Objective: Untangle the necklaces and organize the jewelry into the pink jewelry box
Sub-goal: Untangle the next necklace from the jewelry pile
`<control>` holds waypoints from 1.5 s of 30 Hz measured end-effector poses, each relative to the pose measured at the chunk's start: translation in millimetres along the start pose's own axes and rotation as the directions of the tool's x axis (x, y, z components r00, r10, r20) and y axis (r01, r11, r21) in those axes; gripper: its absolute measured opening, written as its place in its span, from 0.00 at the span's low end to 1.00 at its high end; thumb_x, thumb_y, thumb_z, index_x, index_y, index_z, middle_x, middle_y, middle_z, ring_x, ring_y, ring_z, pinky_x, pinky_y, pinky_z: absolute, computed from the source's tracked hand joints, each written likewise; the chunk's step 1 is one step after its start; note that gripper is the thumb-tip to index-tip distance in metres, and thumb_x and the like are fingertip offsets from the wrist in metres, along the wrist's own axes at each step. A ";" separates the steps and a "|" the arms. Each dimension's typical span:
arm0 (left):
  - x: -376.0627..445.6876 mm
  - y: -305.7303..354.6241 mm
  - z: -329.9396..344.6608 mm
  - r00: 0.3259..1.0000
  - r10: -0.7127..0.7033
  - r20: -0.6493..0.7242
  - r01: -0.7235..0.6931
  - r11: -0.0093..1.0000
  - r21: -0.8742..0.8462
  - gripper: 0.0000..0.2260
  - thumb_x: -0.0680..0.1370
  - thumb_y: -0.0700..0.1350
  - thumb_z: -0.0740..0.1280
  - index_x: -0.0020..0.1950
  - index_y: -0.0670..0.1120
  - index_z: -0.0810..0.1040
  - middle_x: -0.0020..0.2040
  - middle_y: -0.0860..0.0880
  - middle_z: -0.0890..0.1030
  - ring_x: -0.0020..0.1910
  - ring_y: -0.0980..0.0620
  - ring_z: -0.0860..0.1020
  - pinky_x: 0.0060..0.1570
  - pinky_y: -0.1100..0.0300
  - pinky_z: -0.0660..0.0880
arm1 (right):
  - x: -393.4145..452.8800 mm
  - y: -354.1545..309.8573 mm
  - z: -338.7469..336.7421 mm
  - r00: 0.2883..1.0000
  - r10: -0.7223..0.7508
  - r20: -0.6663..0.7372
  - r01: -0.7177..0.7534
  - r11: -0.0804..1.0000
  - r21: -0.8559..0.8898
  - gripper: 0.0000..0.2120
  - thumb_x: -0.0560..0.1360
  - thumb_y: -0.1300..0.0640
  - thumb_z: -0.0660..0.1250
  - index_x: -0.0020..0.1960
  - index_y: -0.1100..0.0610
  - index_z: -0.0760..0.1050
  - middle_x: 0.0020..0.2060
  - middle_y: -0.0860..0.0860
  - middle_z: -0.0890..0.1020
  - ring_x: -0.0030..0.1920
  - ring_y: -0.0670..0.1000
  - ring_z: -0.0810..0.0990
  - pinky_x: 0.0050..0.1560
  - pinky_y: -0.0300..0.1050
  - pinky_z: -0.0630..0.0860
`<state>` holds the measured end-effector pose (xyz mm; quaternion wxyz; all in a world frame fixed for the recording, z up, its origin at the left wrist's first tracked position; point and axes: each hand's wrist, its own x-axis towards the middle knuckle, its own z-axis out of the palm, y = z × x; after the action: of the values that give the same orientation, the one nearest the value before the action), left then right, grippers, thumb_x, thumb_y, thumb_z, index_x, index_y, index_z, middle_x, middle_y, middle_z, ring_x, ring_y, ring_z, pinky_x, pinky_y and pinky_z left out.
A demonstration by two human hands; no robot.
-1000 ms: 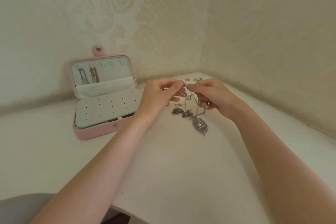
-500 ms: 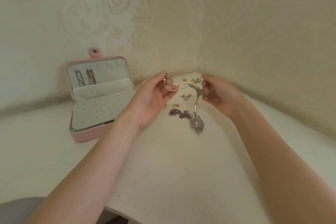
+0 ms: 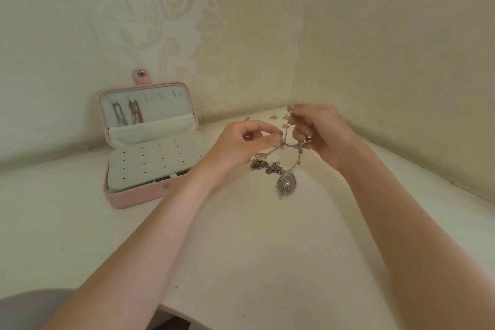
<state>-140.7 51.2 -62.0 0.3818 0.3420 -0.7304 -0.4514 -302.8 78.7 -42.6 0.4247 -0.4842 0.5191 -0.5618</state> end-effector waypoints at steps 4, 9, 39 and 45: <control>1.8 -2.8 0.6 0.992 0.127 -0.008 -0.123 0.978 0.167 0.06 0.70 0.44 0.74 0.39 0.56 0.81 0.23 0.56 0.59 0.26 0.57 0.58 0.31 0.63 0.55 | 0.8 2.0 1.1 1.000 0.014 -0.017 -0.013 0.999 0.049 0.15 0.76 0.60 0.62 0.31 0.58 0.70 0.21 0.50 0.62 0.20 0.47 0.64 0.27 0.40 0.57; 2.2 -1.8 2.0 0.986 0.160 -0.053 -0.152 0.981 0.124 0.08 0.72 0.42 0.72 0.35 0.53 0.80 0.25 0.57 0.64 0.27 0.59 0.61 0.31 0.65 0.59 | 0.0 3.1 1.3 0.998 0.064 0.017 -0.064 0.998 -0.008 0.12 0.76 0.61 0.61 0.33 0.59 0.71 0.20 0.48 0.64 0.21 0.47 0.64 0.22 0.34 0.59; 3.9 -4.7 -1.9 0.990 -0.143 -0.008 0.139 0.975 -0.173 0.05 0.74 0.36 0.68 0.43 0.46 0.77 0.31 0.50 0.76 0.30 0.54 0.72 0.33 0.65 0.74 | 0.6 8.2 0.4 0.987 -0.030 0.156 0.012 0.993 0.117 0.12 0.74 0.72 0.61 0.36 0.59 0.70 0.27 0.52 0.77 0.28 0.47 0.73 0.30 0.36 0.72; 3.5 -6.3 -1.7 0.989 -0.148 -0.009 0.146 0.983 -0.109 0.06 0.74 0.36 0.68 0.40 0.47 0.79 0.34 0.50 0.79 0.34 0.55 0.76 0.39 0.66 0.75 | 0.5 8.0 -2.5 0.975 0.003 0.222 -0.048 0.979 0.200 0.10 0.75 0.67 0.61 0.38 0.56 0.69 0.26 0.49 0.72 0.32 0.48 0.72 0.34 0.37 0.72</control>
<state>-139.9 45.3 -66.4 0.3715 0.3775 -0.6743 -0.5145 -305.6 77.8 -50.5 0.5345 -0.4907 0.4145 -0.5493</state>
